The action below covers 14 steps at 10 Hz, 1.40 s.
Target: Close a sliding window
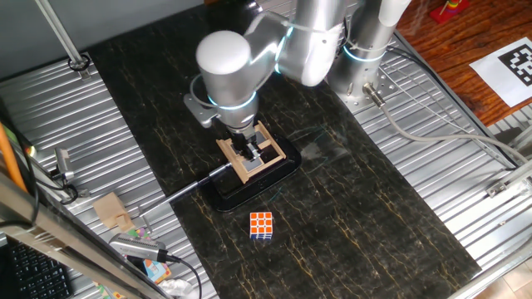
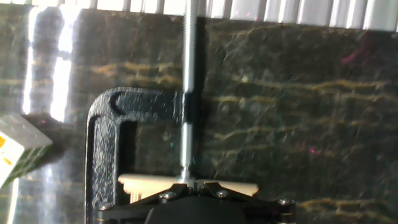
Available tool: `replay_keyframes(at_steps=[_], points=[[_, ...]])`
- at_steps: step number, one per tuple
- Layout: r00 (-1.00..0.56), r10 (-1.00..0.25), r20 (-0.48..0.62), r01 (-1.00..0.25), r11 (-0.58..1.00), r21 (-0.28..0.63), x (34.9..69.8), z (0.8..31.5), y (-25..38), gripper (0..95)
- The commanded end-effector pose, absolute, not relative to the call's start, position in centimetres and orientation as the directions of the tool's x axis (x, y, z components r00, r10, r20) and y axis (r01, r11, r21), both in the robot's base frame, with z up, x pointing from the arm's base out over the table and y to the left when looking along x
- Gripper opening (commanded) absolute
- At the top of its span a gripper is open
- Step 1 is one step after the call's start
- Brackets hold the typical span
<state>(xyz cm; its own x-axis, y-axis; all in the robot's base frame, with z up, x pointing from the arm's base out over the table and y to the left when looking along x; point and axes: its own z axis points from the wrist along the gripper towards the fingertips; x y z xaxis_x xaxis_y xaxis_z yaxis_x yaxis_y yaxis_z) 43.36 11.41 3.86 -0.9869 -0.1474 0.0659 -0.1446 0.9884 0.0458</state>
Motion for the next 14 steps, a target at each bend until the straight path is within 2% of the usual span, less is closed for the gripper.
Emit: replay_keyframes(at_steps=[1,14], points=[[-0.987,-0.147,0.059,-0.144,0.988,0.047,42.7,3.5,11.5,0.0],[-0.991,-0.134,0.025,-0.133,0.990,0.044,42.2,2.4,11.5,0.0]])
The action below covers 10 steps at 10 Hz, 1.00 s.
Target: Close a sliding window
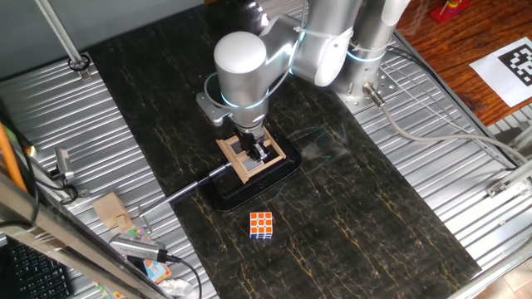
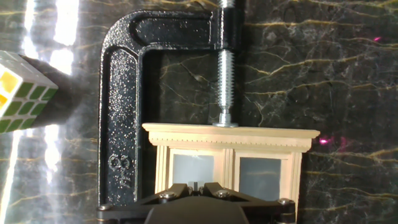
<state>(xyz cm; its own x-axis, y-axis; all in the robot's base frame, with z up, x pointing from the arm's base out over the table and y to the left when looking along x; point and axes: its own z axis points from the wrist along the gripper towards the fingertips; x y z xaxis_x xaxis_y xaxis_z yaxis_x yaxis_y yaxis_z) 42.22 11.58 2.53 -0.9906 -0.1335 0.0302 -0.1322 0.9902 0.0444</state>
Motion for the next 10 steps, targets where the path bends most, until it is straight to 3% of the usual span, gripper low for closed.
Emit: replay_keyframes(at_steps=[1,10], points=[[-0.991,-0.134,0.022,-0.133,0.990,0.045,42.12,2.31,11.54,0.0],[-0.991,-0.136,0.019,-0.135,0.990,0.045,41.58,1.91,11.60,0.0]])
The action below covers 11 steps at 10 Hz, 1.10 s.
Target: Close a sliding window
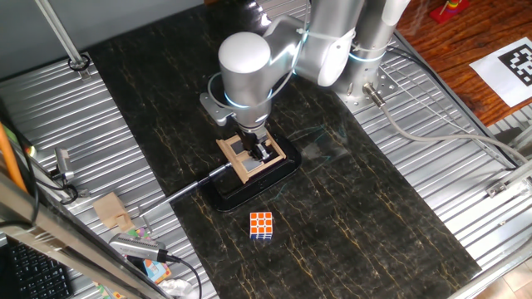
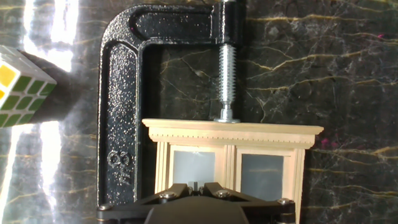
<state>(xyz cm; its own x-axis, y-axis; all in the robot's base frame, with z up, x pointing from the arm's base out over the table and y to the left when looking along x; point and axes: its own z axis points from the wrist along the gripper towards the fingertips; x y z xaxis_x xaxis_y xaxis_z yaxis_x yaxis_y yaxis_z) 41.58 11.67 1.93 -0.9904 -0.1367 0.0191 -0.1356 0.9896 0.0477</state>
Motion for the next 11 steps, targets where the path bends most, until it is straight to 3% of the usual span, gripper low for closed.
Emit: replay_keyframes(at_steps=[1,11], points=[[-0.990,-0.136,0.019,-0.135,0.990,0.045,41.55,1.90,11.60,0.0],[-0.990,-0.138,0.021,-0.137,0.990,0.045,41.26,1.79,11.62,0.0]])
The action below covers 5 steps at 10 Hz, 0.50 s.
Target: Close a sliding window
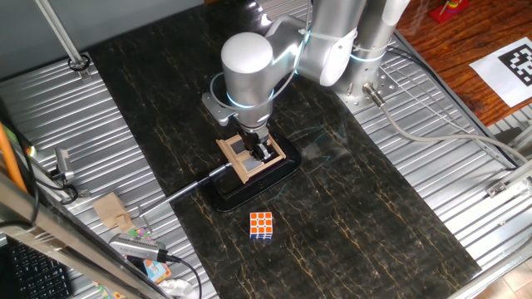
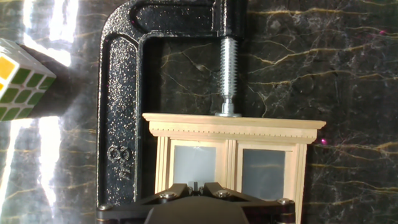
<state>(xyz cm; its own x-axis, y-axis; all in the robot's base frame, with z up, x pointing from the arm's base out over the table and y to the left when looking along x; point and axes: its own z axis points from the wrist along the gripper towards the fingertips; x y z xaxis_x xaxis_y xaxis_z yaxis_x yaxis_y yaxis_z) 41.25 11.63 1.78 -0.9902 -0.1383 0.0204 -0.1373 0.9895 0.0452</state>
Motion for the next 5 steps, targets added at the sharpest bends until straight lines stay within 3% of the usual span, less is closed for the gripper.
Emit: replay_keyframes(at_steps=[1,5], points=[[-0.990,-0.139,0.022,-0.137,0.989,0.045,41.24,1.78,11.62,0.0],[-0.990,-0.138,0.027,-0.136,0.990,0.047,40.98,1.67,11.63,0.0]])
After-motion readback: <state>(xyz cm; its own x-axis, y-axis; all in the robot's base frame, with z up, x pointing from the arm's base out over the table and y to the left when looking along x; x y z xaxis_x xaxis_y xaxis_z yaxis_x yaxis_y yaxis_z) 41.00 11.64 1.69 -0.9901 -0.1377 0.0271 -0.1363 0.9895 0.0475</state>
